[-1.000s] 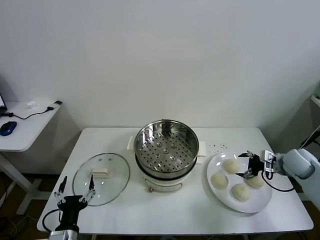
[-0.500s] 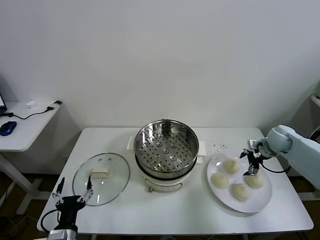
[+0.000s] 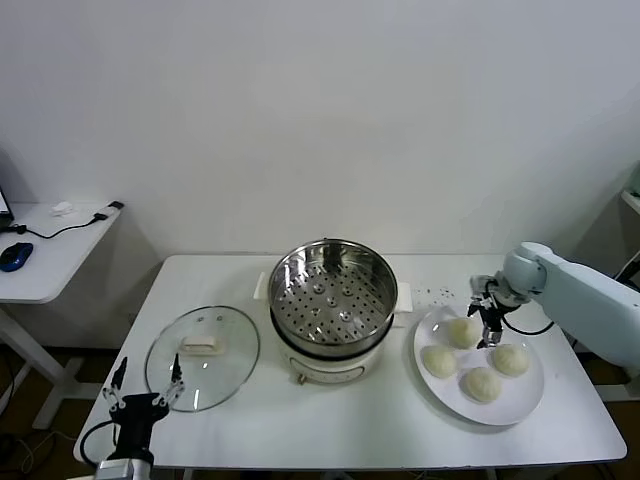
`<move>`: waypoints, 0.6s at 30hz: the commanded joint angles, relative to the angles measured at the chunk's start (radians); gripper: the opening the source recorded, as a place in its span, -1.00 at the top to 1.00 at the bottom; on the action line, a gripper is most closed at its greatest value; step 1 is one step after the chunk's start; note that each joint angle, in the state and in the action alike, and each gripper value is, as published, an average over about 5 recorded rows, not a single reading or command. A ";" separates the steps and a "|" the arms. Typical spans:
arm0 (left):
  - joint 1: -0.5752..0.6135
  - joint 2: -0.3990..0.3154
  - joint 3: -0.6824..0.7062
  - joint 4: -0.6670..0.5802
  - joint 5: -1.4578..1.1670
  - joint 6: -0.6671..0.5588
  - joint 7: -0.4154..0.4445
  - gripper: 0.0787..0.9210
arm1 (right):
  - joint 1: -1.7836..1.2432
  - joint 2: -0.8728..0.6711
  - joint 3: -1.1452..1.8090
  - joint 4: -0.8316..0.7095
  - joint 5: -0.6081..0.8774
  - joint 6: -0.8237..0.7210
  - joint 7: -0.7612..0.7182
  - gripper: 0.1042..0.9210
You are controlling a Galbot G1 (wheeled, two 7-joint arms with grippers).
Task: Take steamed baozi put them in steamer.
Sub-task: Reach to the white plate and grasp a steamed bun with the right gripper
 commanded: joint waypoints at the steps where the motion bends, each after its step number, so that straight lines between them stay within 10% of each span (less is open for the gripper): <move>1: -0.001 0.001 -0.001 0.002 0.001 0.001 -0.001 -0.77 | 0.010 0.046 -0.024 -0.036 -0.002 -0.002 -0.006 -0.76; 18: 0.017 0.004 -0.001 0.004 0.001 -0.006 -0.004 -0.77 | 0.009 0.054 -0.010 -0.049 -0.021 0.003 -0.022 -0.32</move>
